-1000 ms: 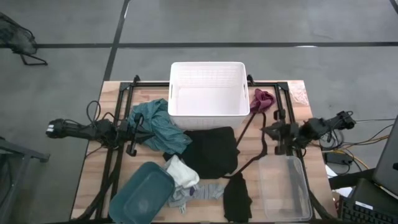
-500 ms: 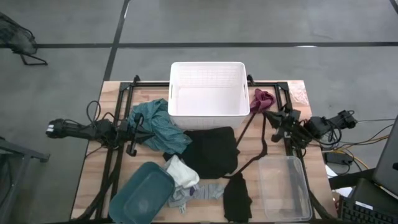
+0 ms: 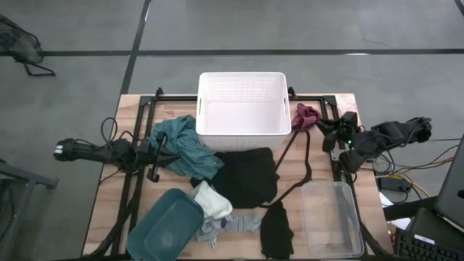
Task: Pick & Place Cloths
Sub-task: Put the red underwear into the transparent bin
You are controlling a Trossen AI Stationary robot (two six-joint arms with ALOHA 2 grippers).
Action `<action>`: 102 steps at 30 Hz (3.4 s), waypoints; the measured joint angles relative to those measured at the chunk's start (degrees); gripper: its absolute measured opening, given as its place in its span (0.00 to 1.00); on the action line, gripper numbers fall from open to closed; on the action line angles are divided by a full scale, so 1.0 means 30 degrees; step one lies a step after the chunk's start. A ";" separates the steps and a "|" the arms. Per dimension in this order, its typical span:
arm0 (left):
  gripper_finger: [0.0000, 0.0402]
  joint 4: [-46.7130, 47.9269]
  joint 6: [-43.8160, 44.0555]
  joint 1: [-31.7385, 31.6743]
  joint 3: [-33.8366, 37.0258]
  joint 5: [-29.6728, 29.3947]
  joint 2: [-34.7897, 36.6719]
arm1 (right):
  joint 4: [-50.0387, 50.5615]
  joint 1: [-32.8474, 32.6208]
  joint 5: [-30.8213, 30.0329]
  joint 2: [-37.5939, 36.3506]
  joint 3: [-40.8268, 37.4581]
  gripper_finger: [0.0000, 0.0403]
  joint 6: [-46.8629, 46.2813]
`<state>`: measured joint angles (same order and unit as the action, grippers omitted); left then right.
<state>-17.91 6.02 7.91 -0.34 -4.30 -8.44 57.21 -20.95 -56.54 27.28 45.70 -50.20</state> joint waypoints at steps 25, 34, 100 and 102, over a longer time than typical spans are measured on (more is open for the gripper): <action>0.04 0.0000 0.0000 -0.0004 0.0000 -0.0005 0.0005 | 0.7666 0.9861 0.9581 0.9604 0.6050 0.59 -0.0923; 0.04 0.0000 0.0000 0.0000 0.0000 0.0002 0.0005 | 0.7443 1.3959 1.0717 1.2846 0.4424 0.60 0.7399; 0.04 0.0000 0.0000 -0.0002 0.0000 0.0002 0.0005 | -0.5148 1.8753 0.9048 1.2824 -0.1688 0.03 1.8713; 0.05 0.0000 0.0000 0.0004 0.0000 0.0002 -0.0002 | -0.4592 1.8753 0.8672 1.2824 -0.1170 0.02 1.8357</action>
<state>-17.91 6.02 7.92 -0.34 -4.29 -8.45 43.43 35.31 -30.52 65.76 42.19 4.87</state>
